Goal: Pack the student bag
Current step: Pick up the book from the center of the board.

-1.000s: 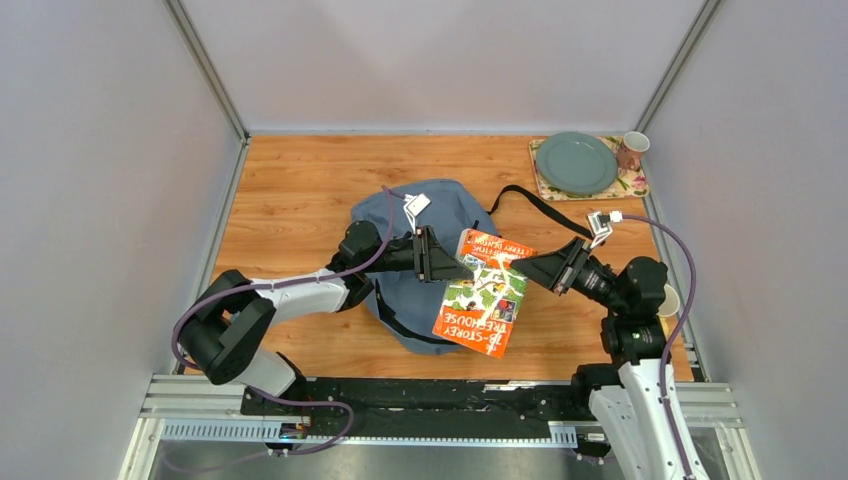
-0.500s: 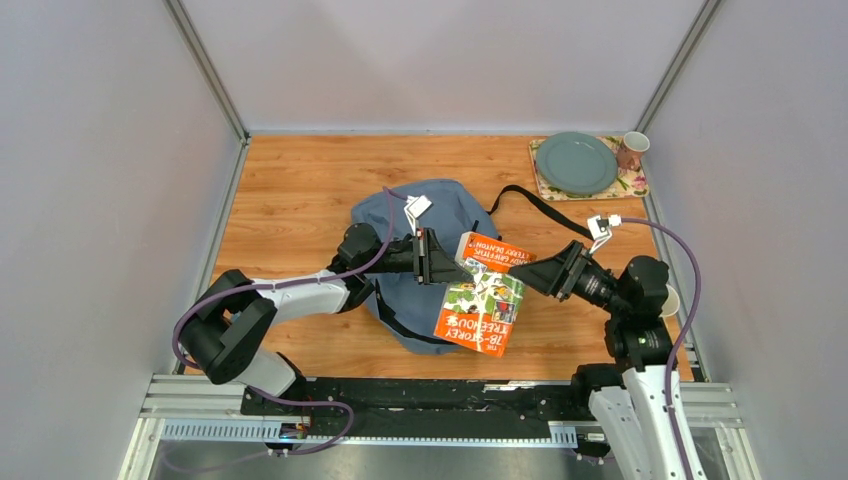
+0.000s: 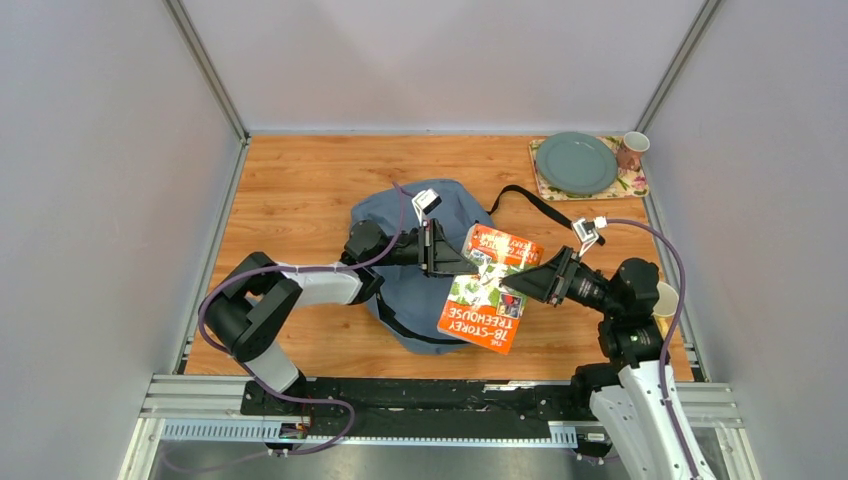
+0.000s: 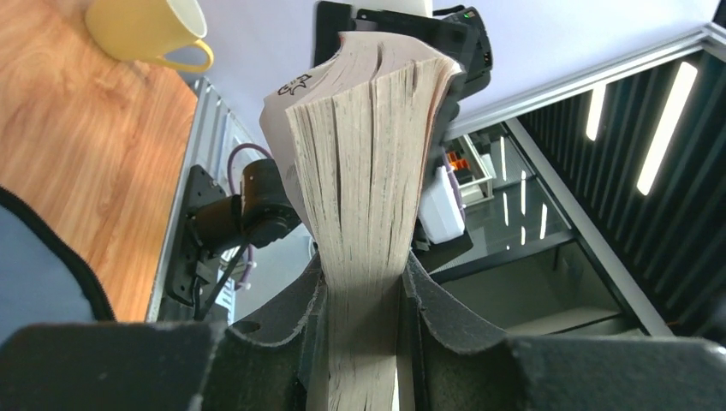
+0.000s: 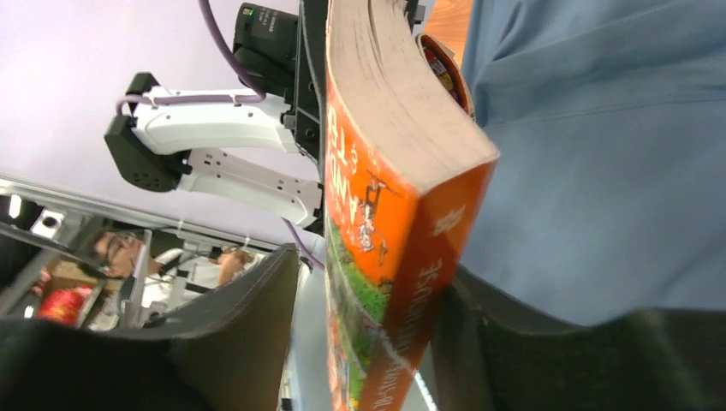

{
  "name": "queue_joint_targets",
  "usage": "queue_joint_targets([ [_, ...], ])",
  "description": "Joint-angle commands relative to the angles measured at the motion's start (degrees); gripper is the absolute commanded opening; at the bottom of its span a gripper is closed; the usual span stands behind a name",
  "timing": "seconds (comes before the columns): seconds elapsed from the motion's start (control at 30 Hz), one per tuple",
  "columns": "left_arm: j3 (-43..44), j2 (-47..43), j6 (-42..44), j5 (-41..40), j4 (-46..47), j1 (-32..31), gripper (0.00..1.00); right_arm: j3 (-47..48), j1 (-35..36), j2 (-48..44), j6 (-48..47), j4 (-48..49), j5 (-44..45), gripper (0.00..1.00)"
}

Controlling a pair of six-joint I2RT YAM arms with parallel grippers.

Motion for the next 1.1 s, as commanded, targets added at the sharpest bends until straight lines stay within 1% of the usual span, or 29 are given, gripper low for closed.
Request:
queue_joint_targets([
  [0.0,2.4,-1.3,-3.4,0.5,19.2,-0.3,0.0,0.6,2.4,0.1,4.0,10.1,-2.5,0.37],
  [0.03,2.4,-1.4,-3.4,0.5,19.1,-0.3,0.01,0.5,2.9,0.1,5.1,12.0,-2.4,0.3],
  [0.07,2.3,-1.3,-3.5,0.4,19.1,-0.2,0.05,0.6,3.3,0.5,5.3,12.7,-2.1,0.19],
  [0.1,2.2,-1.2,-3.6,0.4,19.1,-0.3,0.16,0.8,4.3,0.7,5.4,12.9,-1.3,0.12],
  [0.13,2.0,-1.4,-3.5,0.4,19.1,-0.3,0.2,1.0,4.7,0.8,5.4,12.8,-0.9,0.06],
  [0.17,1.9,-1.4,-3.3,0.4,19.0,-0.3,0.27,1.1,5.2,1.0,5.1,12.3,-0.4,0.0],
  [0.2,1.7,-1.5,-3.3,0.4,18.9,-0.3,0.42,1.3,5.7,1.0,4.4,11.6,0.9,0.0],
  [0.27,1.6,-2.2,-3.1,0.5,18.8,-0.3,0.48,2.3,5.9,1.1,0.8,6.5,2.3,0.0],
  [0.3,1.5,-2.2,-2.9,0.6,18.6,-0.2,0.55,2.7,6.0,1.2,-0.4,4.5,3.0,0.0],
  [0.43,1.8,-2.6,-2.9,1.1,18.2,-0.3,0.59,2.9,6.1,2.5,-1.6,3.4,2.5,0.0],
  [0.57,2.1,-3.4,-1.8,1.4,16.2,-0.3,0.59,5.3,6.7,5.1,-6.0,-3.0,3.7,0.01],
  [0.6,1.7,-3.6,-1.1,1.6,15.2,-0.3,0.59,7.2,6.7,5.6,-9.0,-4.7,4.6,0.01],
  [0.63,1.6,-4.7,-0.2,1.4,12.4,-0.2,0.59,8.2,6.7,6.2,-10.5,-8.2,4.7,0.02],
  [0.67,1.4,-5.3,2.5,1.3,10.2,-0.2,0.57,9.2,6.8,7.9,-12.3,-10.0,4.7,0.02],
  [0.7,0.9,-6.1,4.3,1.3,7.7,-0.3,0.53,11.6,7.0,8.7,-13.8,-11.9,4.6,0.03],
  [0.73,0.8,-7.9,6.3,1.0,2.0,-0.3,0.46,12.5,7.0,10.4,-17.0,-15.3,4.4,0.04],
  [0.77,0.7,-8.9,10.4,0.7,-1.1,-0.3,0.38,13.5,7.2,11.3,-18.2,-16.7,4.3,0.04],
  [0.8,0.4,-9.9,12.6,0.4,-4.2,-0.3,0.37,14.2,7.4,12.2,-19.1,-17.6,4.0,0.04],
  [0.83,0.3,-11.9,14.7,-0.4,-9.7,-0.2,0.37,15.2,7.7,13.7,-20.3,-18.3,3.4,0.04],
  [0.87,0.3,-12.8,18.5,-0.9,-12.4,-0.3,0.37,15.5,8.0,14.5,-20.9,-18.5,2.6,0.04],
  [0.9,0.4,-13.7,20.3,-1.4,-14.8,-0.3,0.36,16.1,8.5,15.3,-21.7,-19.5,1.7,0.04],
  [0.93,0.5,-15.1,21.9,-2.4,-19.3,-0.3,0.34,17.2,8.9,16.7,-22.4,-20.2,1.8,0.04],
  [0.97,0.7,-15.9,24.8,-2.7,-21.3,-0.3,0.26,17.6,9.7,17.3,-23.6,-20.8,2.3,0.04],
  [1.0,1.1,-16.5,26.3,-2.9,-23.4,-0.3,0.2,18.2,10.0,17.6,-24.2,-21.2,3.2,0.05],
  [1.07,1.6,-18.1,30.0,-4.1,-29.6,-0.2,0.0,19.7,10.4,18.7,-25.1,-22.4,4.6,0.14],
])
